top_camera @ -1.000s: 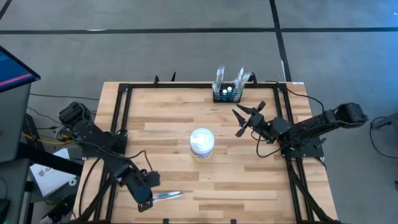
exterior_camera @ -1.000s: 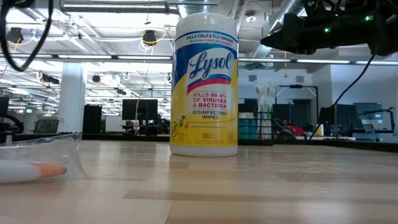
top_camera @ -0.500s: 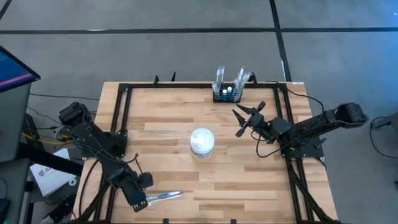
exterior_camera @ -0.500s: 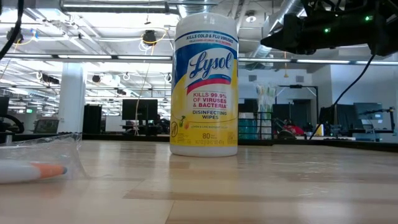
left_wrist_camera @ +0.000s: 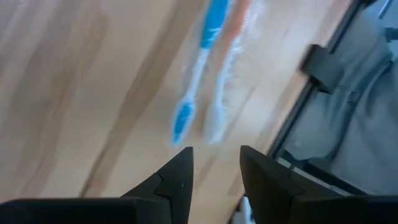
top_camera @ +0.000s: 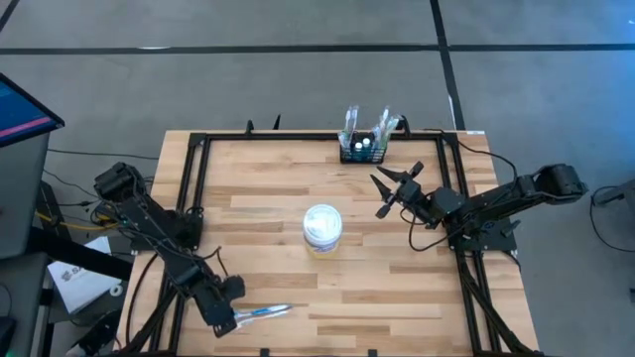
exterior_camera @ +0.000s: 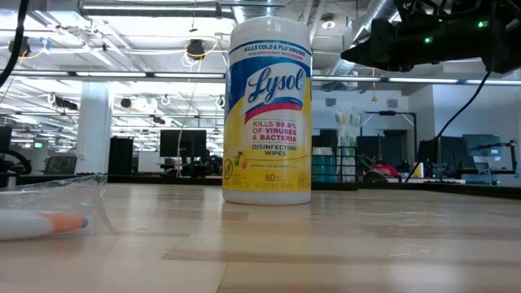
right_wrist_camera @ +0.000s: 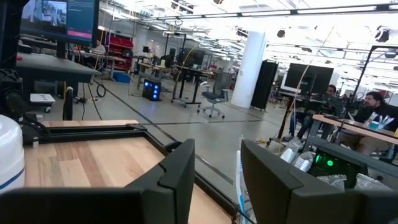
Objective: Pick & Place toothbrushing station
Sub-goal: Put the blue toothbrush into the black mesh organizer
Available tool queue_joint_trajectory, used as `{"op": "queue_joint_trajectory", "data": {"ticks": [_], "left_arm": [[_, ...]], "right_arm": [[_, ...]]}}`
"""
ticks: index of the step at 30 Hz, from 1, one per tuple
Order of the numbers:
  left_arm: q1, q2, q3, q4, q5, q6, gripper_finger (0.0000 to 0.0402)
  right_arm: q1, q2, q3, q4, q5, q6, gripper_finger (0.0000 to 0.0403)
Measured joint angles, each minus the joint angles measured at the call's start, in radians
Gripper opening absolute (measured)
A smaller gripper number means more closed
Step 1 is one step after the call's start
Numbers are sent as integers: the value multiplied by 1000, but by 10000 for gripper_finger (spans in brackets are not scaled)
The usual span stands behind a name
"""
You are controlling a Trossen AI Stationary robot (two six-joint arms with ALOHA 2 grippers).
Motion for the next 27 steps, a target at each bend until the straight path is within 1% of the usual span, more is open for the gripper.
{"op": "queue_joint_trajectory", "data": {"ticks": [6, 12, 15, 22, 27], "left_arm": [[-5, 0, -38, 3, 11, -6, 127], [-5, 5, -44, 12, 12, -13, 127], [-5, 36, -44, 18, 27, -13, 127], [-4, 132, -40, 64, 115, 0, 127], [1, 121, -41, 66, 95, 9, 127]], "right_arm": [[0, 0, 0, 0, 0, 0, 120], [0, 0, 0, -15, 0, 0, 120], [0, 0, 0, -15, 0, 0, 120], [0, 0, 0, -15, 0, 0, 120], [0, 0, 0, -15, 0, 9, 120]]}}
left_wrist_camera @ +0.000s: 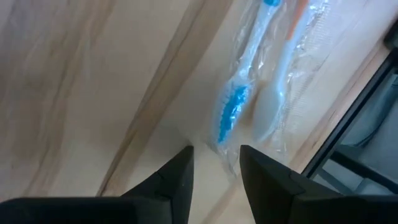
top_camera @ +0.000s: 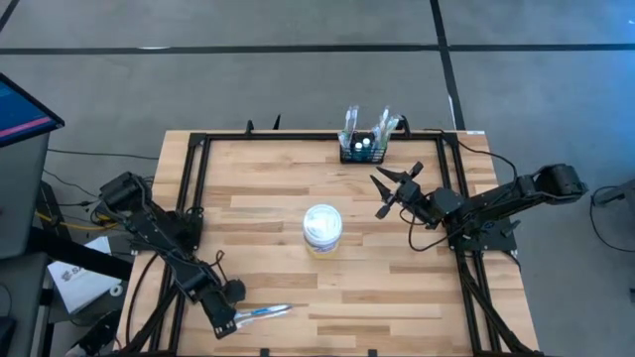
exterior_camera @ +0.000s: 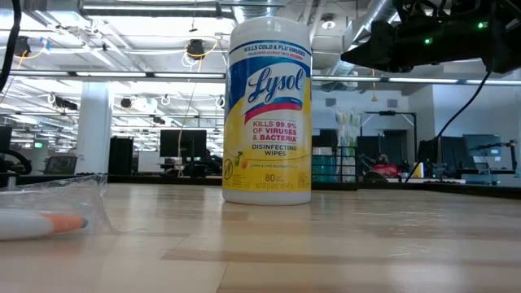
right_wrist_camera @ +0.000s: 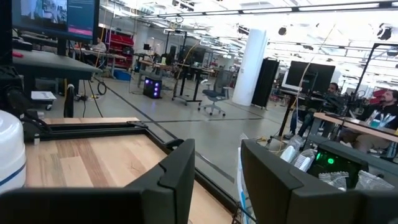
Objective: Pick & Place toothbrushing station
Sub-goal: Put the blue toothbrush into the black mesh organizer
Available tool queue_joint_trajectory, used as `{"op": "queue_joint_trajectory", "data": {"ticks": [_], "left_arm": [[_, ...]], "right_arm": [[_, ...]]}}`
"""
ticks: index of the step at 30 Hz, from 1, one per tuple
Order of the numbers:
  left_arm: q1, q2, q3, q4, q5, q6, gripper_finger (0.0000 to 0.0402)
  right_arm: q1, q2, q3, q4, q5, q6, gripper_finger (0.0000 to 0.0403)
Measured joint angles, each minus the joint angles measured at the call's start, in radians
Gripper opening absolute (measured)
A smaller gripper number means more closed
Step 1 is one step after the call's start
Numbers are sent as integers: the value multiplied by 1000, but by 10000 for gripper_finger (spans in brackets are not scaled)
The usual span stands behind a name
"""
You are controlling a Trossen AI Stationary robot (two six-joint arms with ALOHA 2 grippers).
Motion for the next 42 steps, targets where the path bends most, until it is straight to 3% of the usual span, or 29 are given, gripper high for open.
{"op": "queue_joint_trajectory", "data": {"ticks": [17, 23, 34, 42], "left_arm": [[0, -5, -2, 4, -73, 22, 53], [0, -5, -3, 13, -67, 68, 5], [0, -21, -2, 14, -33, 100, 1], [0, -113, 0, 6, -100, 105, 0]], "right_arm": [[1, 0, 0, -1, -2, 25, 120], [1, 0, 0, -13, -3, 26, 120], [1, 0, 0, -24, -3, 26, 120], [1, 0, 0, -23, -3, 26, 120]]}}
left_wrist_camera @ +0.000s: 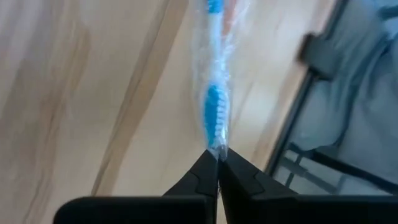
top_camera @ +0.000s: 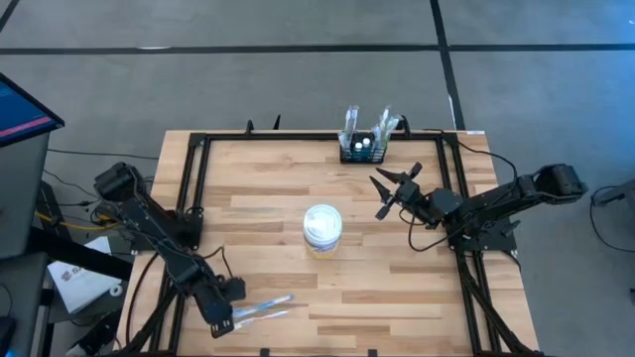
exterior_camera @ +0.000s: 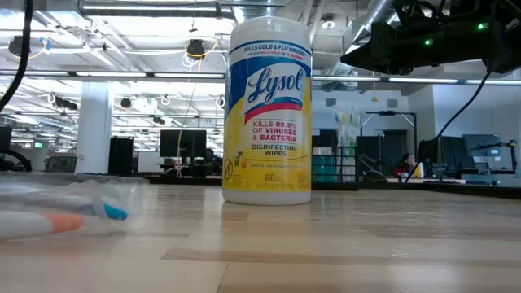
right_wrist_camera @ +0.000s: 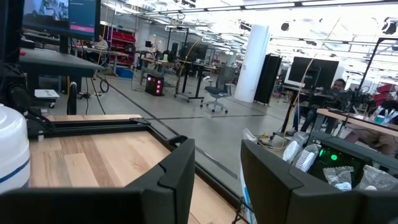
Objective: Pick & Place toothbrushing station
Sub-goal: Put the blue toothbrush into the black mesh organizer
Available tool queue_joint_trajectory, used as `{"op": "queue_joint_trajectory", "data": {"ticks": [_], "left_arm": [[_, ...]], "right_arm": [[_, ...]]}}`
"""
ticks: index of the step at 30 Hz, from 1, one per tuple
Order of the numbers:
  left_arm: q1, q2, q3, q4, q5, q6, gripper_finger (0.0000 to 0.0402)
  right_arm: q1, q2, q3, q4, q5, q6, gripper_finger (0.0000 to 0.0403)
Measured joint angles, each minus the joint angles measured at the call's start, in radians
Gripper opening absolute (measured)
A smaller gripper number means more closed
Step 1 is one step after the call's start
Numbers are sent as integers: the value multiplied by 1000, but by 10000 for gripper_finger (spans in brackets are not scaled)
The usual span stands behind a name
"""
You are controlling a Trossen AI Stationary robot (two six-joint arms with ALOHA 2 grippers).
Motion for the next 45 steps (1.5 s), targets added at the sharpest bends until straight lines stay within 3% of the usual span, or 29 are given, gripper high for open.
{"op": "queue_joint_trajectory", "data": {"ticks": [17, 26, 31, 35, 45], "left_arm": [[0, -208, 1, 78, -286, 124, 0], [2, -305, 1, 250, -504, 328, 0], [2, -353, 1, 286, -633, 365, 0], [18, -383, 1, 319, -665, 367, 0], [82, -475, 1, 378, -667, 491, 0]], "right_arm": [[13, 0, 11, 0, -32, -1, 120], [74, 0, 60, -7, -39, -51, 120], [110, 0, 90, -7, -40, -65, 120], [135, 0, 115, -24, -49, -91, 120], [189, 0, 237, -269, -57, -97, 120]]}}
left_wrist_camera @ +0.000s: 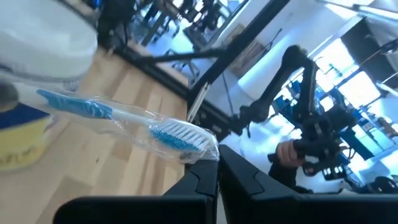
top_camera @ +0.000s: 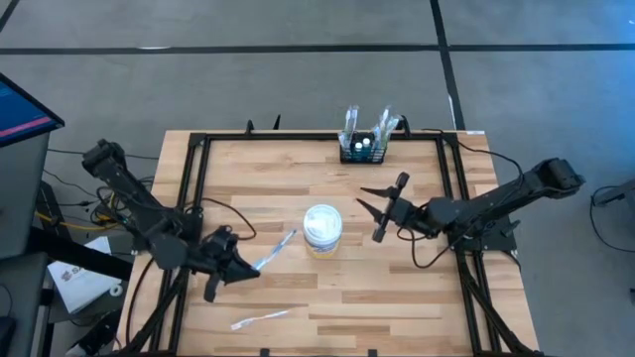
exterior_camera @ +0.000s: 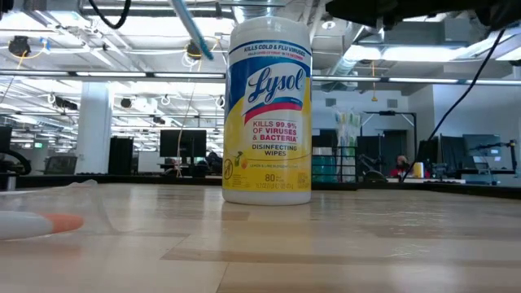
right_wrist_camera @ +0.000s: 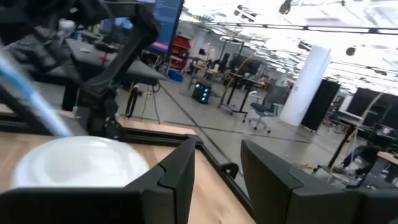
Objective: Pick & Place toothbrushing station
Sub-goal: Put the blue toothbrush into the black mesh organizer
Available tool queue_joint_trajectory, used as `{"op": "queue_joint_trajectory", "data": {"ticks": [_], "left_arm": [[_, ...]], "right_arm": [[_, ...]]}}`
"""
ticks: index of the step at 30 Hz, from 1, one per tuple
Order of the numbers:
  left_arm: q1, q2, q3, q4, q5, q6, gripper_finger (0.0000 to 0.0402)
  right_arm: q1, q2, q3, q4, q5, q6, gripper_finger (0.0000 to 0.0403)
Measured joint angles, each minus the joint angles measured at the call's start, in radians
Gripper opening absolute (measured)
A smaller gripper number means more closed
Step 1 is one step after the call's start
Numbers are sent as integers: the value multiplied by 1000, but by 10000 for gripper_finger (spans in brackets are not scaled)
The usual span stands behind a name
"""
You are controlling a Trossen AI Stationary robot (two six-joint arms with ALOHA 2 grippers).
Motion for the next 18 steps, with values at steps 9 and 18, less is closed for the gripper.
{"op": "queue_joint_trajectory", "data": {"ticks": [9, 18], "left_arm": [[60, -46, 0, 45, 16, 98, 0], [224, -45, 0, 109, 187, 138, 0]], "right_arm": [[42, 15, 53, -37, -30, 0, 120], [66, 199, 227, -49, -103, -105, 120]]}}
